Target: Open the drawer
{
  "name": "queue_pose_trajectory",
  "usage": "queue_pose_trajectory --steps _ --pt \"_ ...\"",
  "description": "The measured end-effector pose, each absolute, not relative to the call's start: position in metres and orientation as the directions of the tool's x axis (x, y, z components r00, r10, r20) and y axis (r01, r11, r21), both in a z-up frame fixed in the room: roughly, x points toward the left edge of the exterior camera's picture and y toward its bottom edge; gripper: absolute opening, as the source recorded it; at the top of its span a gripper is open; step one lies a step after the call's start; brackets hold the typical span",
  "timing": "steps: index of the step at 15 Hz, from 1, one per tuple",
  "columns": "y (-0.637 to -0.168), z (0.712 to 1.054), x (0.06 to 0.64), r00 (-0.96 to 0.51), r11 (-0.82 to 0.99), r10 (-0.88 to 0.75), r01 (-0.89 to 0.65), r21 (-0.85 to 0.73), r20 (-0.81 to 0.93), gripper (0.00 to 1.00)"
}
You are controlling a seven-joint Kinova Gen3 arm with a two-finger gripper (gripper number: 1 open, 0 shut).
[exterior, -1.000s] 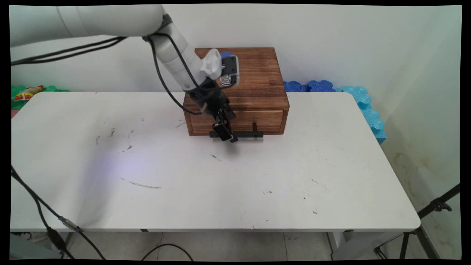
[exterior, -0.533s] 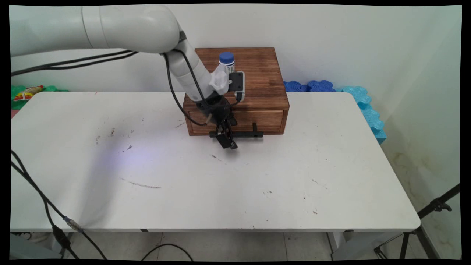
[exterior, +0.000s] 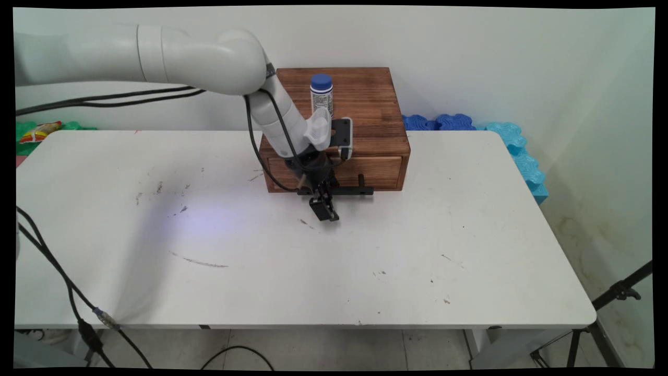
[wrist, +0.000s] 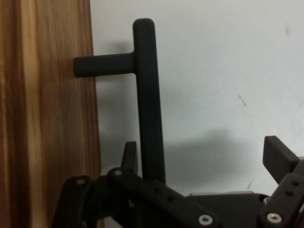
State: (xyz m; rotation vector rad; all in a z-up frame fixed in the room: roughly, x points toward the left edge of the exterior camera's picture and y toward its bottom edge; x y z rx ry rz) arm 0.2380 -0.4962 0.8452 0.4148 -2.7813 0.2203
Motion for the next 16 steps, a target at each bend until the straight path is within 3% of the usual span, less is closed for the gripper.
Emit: queue_pose_trajectory --steps 16 --pt "-0.47 0.83 0.216 -0.888 0.935 -0.309 -0.35 -0.063 0.34 1.0"
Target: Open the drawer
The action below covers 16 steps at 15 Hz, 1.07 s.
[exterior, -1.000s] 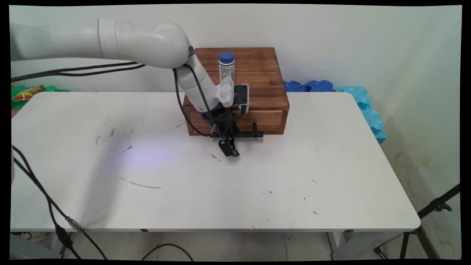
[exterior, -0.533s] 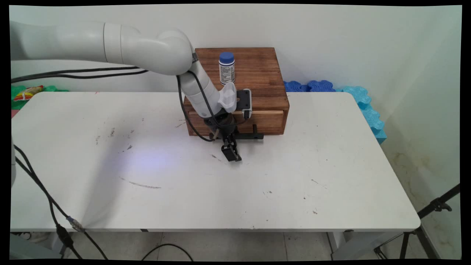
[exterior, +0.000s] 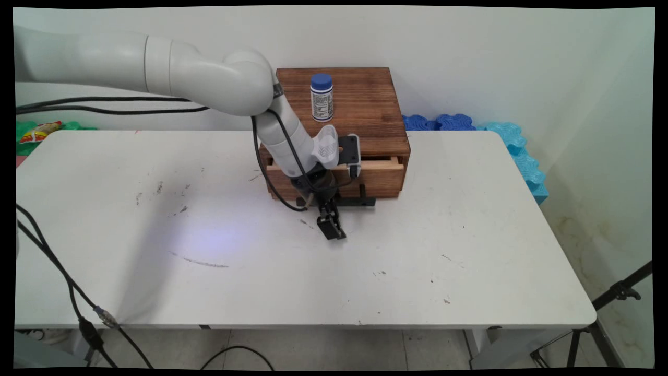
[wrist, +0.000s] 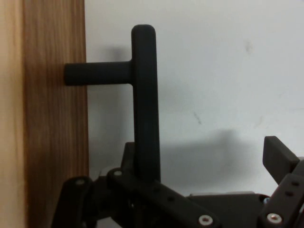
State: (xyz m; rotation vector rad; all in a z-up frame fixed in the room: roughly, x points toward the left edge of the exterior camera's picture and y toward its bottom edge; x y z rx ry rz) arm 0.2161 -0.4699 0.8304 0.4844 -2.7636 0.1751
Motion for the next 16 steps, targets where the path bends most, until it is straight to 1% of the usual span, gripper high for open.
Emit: queue_pose_trajectory --steps 12,16 --pt "-0.419 0.841 0.199 -0.888 0.943 -0.296 -0.33 -0.039 0.352 1.0" --pt "-0.394 0.845 0.192 -0.891 0.947 -0.289 -0.319 -0.03 0.351 1.0"
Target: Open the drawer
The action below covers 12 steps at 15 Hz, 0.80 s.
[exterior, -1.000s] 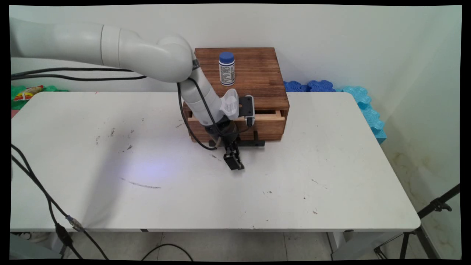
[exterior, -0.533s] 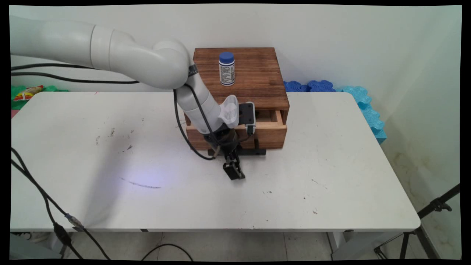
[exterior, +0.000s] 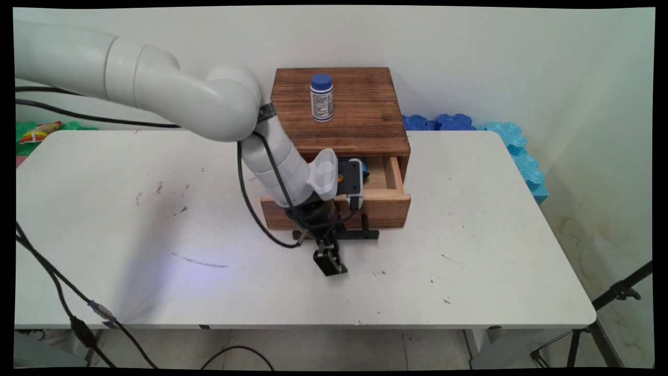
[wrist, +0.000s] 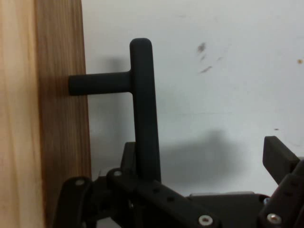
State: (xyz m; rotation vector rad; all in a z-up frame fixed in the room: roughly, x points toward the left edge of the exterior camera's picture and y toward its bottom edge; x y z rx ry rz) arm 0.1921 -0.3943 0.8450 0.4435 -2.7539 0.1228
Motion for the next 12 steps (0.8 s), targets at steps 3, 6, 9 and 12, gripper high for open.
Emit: queue_pose_trajectory --steps 3,6,9,12 --pt "-0.377 0.848 0.188 -0.893 0.95 -0.283 -0.311 -0.025 0.349 1.0" --pt "-0.363 0.85 0.185 -0.896 0.952 -0.277 -0.304 -0.023 0.347 1.0" --pt "-0.349 0.851 0.182 -0.899 0.955 -0.271 -0.297 -0.022 0.345 1.0" --pt "-0.332 0.853 0.178 -0.902 0.958 -0.262 -0.286 -0.022 0.343 1.0"
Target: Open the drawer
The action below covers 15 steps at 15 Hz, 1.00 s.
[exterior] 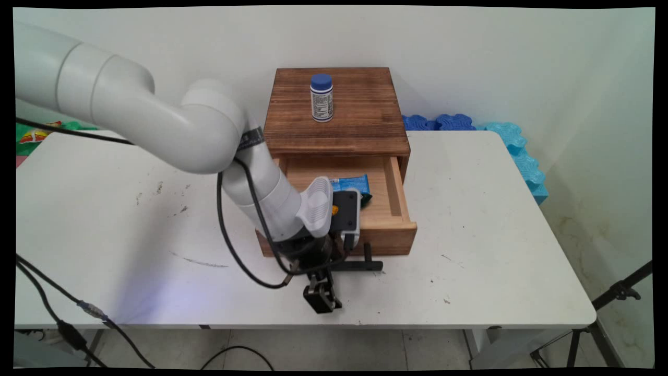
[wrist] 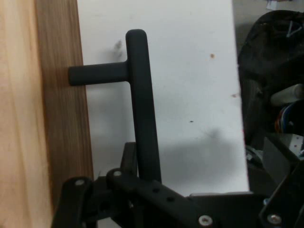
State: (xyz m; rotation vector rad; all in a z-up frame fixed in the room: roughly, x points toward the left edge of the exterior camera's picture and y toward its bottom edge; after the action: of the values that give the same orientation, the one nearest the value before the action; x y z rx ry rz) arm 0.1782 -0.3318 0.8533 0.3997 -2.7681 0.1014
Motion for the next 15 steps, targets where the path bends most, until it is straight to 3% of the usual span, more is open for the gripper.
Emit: queue_pose_trajectory --steps 15 --pt "-0.271 0.861 0.168 -0.912 0.972 -0.222 -0.235 0.004 0.345 1.0"
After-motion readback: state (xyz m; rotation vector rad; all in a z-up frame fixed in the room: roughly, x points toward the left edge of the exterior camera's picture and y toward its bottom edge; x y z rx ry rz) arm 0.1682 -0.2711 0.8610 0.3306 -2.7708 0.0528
